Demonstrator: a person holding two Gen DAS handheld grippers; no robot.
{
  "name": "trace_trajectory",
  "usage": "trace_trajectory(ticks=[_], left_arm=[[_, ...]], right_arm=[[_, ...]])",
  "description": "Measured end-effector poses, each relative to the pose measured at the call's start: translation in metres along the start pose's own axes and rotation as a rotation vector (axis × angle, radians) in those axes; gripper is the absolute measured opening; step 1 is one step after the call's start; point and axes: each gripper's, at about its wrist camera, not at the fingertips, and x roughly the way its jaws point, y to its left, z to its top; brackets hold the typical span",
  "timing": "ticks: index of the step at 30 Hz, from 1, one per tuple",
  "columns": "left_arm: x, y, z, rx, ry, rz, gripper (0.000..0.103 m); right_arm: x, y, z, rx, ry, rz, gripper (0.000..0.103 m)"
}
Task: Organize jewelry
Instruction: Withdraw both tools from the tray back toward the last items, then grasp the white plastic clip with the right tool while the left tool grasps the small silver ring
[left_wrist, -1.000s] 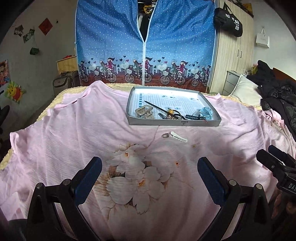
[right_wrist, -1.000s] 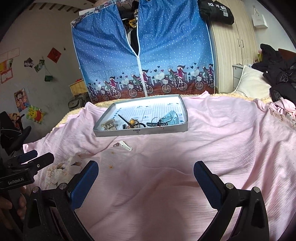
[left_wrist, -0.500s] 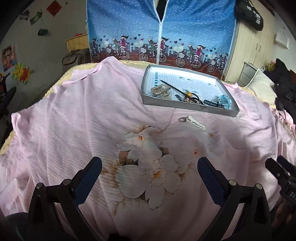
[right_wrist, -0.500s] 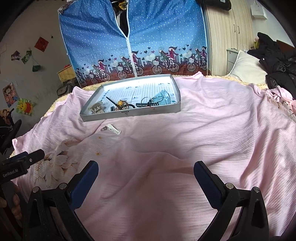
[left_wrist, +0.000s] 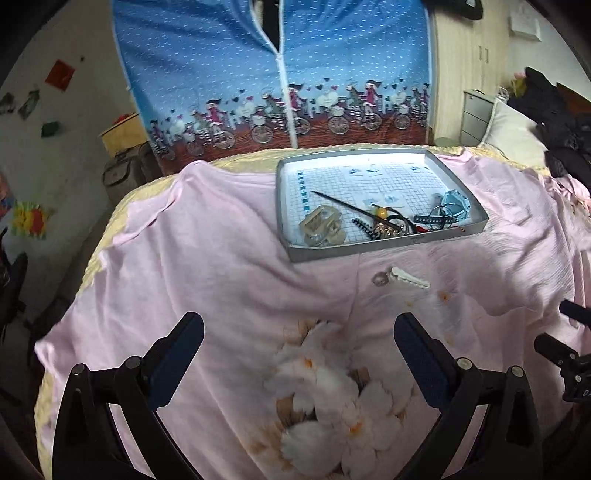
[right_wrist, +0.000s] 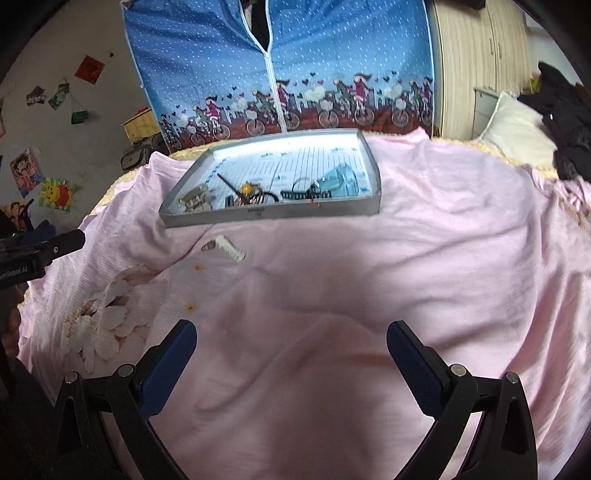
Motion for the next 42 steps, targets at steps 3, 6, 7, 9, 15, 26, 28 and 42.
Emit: trace_trajectory(ticks=[3, 6, 7, 9, 15, 26, 28, 42], left_arm=[[0.018, 0.002, 0.007, 0.047, 0.005, -0.034, 0.101], [0.034, 0.001, 0.006, 0.080, -0.008, -0.042, 0.101], [0.039, 0.000, 0.004, 0.081, -0.008, -0.051, 0.101], [0.052, 0.001, 0.002, 0.066, 0.028, -0.087, 0.101], [0.087, -0.009, 0.003, 0.046, 0.126, -0.147, 0.101], [0.120, -0.015, 0.015, 0.008, 0.166, -0.259, 0.080], [0.127, -0.018, 0.015, 0.019, 0.182, -0.275, 0.075], [0.160, -0.029, 0.021, 0.009, 0.242, -0.391, 0.034]], right_arm=[[0.009, -0.002, 0.011, -0.042, -0.026, -0.008, 0.103], [0.024, -0.005, 0.022, -0.065, -0.015, 0.048, 0.103], [0.031, -0.005, 0.025, -0.072, -0.001, 0.056, 0.103], [0.046, -0.003, 0.030, -0.096, 0.037, 0.066, 0.103], [0.084, -0.001, 0.047, -0.151, 0.077, 0.149, 0.103], [0.126, 0.013, 0.052, -0.264, 0.115, 0.221, 0.061], [0.131, 0.017, 0.051, -0.282, 0.126, 0.225, 0.057], [0.154, 0.037, 0.052, -0.344, 0.148, 0.287, 0.032]])
